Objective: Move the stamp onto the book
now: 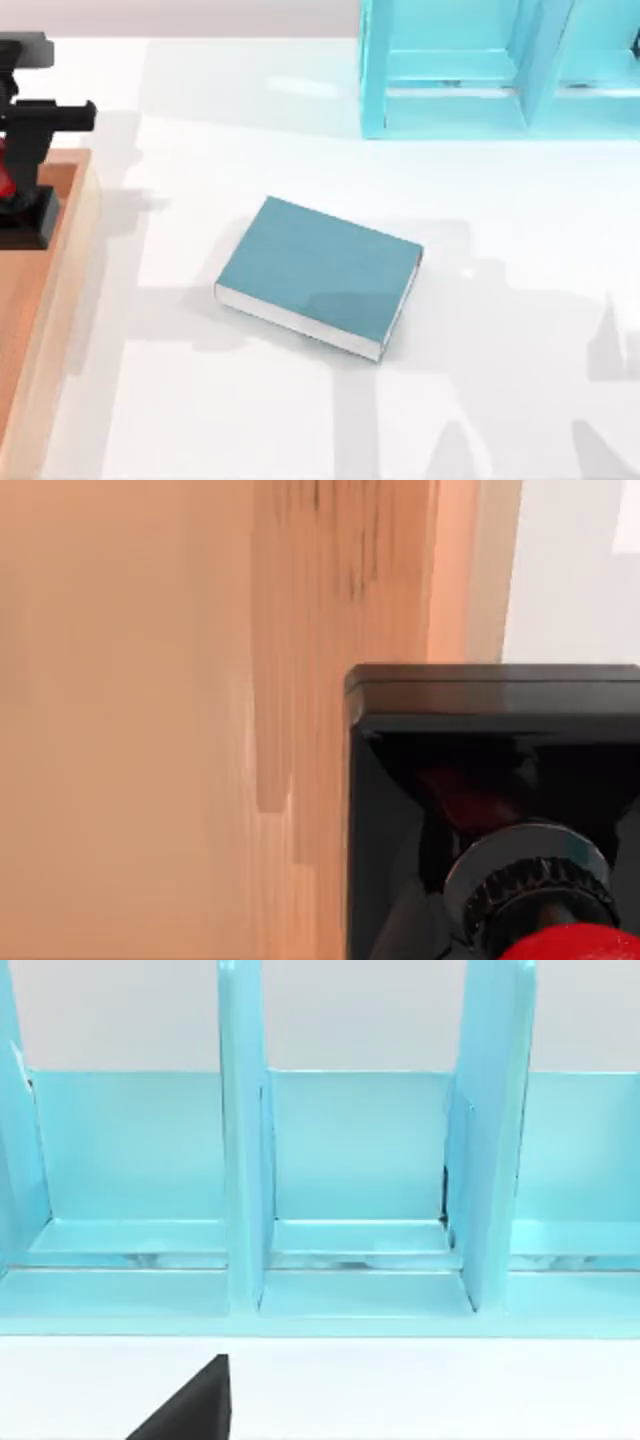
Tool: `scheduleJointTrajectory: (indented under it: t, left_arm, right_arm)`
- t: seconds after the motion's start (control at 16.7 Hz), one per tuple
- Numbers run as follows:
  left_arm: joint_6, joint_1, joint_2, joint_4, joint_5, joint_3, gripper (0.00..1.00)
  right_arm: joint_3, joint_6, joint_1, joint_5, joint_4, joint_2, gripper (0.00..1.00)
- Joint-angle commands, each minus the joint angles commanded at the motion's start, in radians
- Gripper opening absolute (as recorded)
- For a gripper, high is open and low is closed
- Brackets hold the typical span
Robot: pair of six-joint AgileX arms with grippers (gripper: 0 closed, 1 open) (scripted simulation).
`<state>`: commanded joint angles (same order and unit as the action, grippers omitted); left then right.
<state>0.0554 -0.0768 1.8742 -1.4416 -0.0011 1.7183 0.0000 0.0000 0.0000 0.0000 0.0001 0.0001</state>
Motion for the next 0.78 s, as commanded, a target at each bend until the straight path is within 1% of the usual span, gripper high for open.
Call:
scheduleJointTrajectory:
  t: [0.12, 0.24, 0.6, 0.78]
  left_arm:
    - [0.062, -0.066, -0.021, -0.073, -0.001, 0.068, 0.0]
    - [0.091, -0.097, -0.032, -0.104, -0.001, 0.098, 0.0]
    - [0.105, -0.104, -0.014, -0.101, 0.0, 0.107, 0.0]
    - [0.198, -0.18, 0.072, -0.086, 0.002, 0.172, 0.0]
  right_arm:
    - [0.0, 0.0, 0.0, 0.0, 0.0, 0.0, 1.0]
    - [0.0, 0.0, 0.0, 0.0, 0.0, 0.0, 1.0]
    - [0.0, 0.0, 0.0, 0.0, 0.0, 0.0, 1.0]
    - [0.0, 0.0, 0.0, 0.0, 0.0, 0.0, 1.0]
